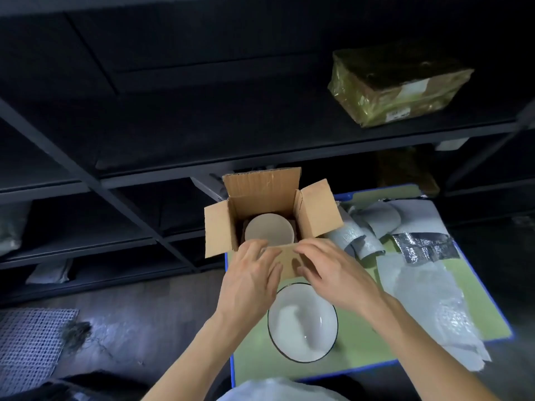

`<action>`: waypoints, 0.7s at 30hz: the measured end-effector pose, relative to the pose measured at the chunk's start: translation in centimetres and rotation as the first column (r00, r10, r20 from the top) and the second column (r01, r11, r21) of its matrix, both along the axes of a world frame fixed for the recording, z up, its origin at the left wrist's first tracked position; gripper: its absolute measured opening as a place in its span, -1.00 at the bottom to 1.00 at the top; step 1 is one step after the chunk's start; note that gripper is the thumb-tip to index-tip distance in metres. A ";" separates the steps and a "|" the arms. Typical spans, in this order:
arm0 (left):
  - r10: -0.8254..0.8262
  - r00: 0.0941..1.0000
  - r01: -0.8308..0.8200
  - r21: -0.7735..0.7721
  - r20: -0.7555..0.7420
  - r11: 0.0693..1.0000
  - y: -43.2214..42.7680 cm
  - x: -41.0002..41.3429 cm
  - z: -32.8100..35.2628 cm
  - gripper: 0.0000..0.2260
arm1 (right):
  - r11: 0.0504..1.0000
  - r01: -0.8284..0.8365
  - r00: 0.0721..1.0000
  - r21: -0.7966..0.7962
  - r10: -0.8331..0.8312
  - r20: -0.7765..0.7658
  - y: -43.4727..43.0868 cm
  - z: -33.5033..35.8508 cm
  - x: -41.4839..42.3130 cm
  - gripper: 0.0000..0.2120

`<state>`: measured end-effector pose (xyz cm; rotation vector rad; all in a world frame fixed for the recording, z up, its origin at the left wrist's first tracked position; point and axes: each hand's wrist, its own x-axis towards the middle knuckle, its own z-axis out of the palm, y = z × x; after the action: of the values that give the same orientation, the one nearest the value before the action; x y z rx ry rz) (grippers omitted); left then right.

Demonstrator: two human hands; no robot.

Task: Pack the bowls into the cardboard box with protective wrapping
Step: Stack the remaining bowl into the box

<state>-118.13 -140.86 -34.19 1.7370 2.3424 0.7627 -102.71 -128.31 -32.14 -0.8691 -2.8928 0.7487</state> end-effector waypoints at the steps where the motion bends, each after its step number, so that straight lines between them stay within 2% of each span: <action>1: 0.001 1.000 -0.001 0.016 0.004 1.000 0.0 0.7 0.0 -0.82 | 1.000 0.006 1.000 -0.001 -0.006 -0.017 0.0 0.0 0.8 -0.64; 4: -0.015 1.000 0.014 0.034 0.026 0.999 0.3 3.2 -0.1 -0.81 | 0.999 0.036 0.999 -0.008 -0.036 -0.029 0.2 -0.3 3.4 -0.62; 11: -0.176 0.980 0.178 -0.012 0.095 0.984 3.6 9.7 -0.9 -0.77 | 0.988 0.153 0.987 -0.030 -0.152 0.052 1.7 -2.2 10.9 -0.57; 21: -0.303 0.944 0.328 -0.303 0.129 0.895 11.8 18.5 -4.4 -0.61 | 0.885 0.452 0.872 -0.109 -0.413 0.263 4.2 -6.1 23.5 -0.52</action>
<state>-99.61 -129.10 -38.55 1.8322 1.9280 0.3635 -79.19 -124.12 -38.24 -1.6610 -2.6689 0.8960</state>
